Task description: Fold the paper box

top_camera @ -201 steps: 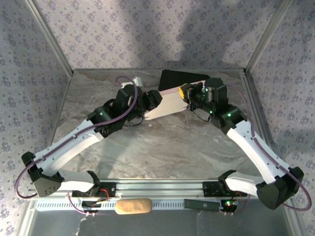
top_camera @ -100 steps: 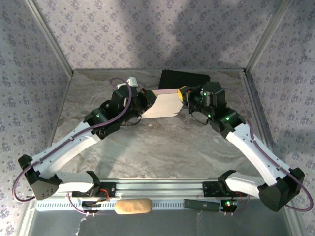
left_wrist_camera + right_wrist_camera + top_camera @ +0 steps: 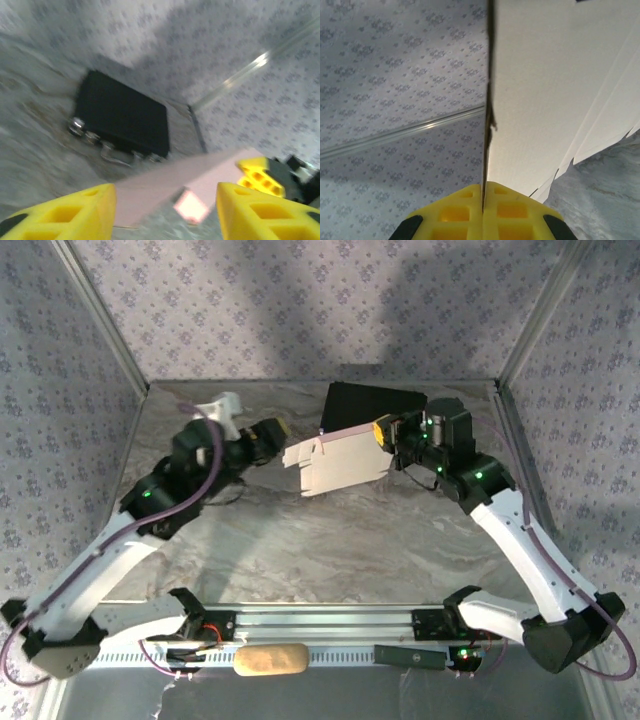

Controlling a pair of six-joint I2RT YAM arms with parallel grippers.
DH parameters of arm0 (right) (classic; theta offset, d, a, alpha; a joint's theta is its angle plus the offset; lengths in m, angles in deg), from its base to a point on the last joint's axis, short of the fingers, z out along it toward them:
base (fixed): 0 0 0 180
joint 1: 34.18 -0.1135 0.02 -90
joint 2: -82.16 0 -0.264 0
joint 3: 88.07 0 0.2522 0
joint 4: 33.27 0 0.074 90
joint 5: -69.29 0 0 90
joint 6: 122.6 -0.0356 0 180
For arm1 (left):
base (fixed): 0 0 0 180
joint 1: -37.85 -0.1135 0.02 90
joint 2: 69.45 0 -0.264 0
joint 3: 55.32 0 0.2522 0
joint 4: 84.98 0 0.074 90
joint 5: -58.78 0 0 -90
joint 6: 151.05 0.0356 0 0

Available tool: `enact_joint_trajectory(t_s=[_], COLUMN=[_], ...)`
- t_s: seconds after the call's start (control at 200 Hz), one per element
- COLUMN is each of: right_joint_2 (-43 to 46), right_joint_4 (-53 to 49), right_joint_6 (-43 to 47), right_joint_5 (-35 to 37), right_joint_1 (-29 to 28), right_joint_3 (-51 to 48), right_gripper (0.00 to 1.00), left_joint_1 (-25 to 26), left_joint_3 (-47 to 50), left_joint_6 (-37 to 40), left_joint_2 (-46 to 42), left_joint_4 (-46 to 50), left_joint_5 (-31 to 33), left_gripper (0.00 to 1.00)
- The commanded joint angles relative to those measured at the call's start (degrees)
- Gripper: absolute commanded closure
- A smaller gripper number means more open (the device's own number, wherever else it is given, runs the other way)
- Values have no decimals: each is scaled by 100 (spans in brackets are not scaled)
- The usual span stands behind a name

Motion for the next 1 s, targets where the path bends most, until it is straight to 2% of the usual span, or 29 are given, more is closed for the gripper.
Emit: enact_joint_trajectory(t_s=[0.0,0.05,0.125,0.26,0.365,0.59,0.825,0.994], right_joint_2=[165,188,205,209,159,-141,-169,-430], right_joint_4=[-751,-798,-821,-853,-862,-929,-843,-764], right_joint_6=[-132,-154,-233,-346,-485,-837,-977,-1017], right_joint_5=[-96,-130,-202,-199,-278,-748,-635,-835], right_joint_1=[85,129,177,228,312,566,577,664], right_joint_3=[322,334,338,378,415,441,271,417], right_gripper=[100,100,100,100,100,100,100,100], left_joint_1=[-779,-1124,-1380,-1626,-1708,-1713,-1683,-1655], left_joint_3=[964,1558,2300,3386,3910,4372,4328,4467], left_joint_6=[752,895,1119,1011,949,907,169,-237], left_joint_2=[-557,-709,-723,-319,208,1425,2798,3501], left_joint_4=[226,-190,-1032,-3191,-4829,-6922,-8870,-10227], left_joint_5=[-406,-813,-1278,-2345,-2867,-3240,-3572,-3565], left_gripper=[55,61,68,73,77,80,80,79])
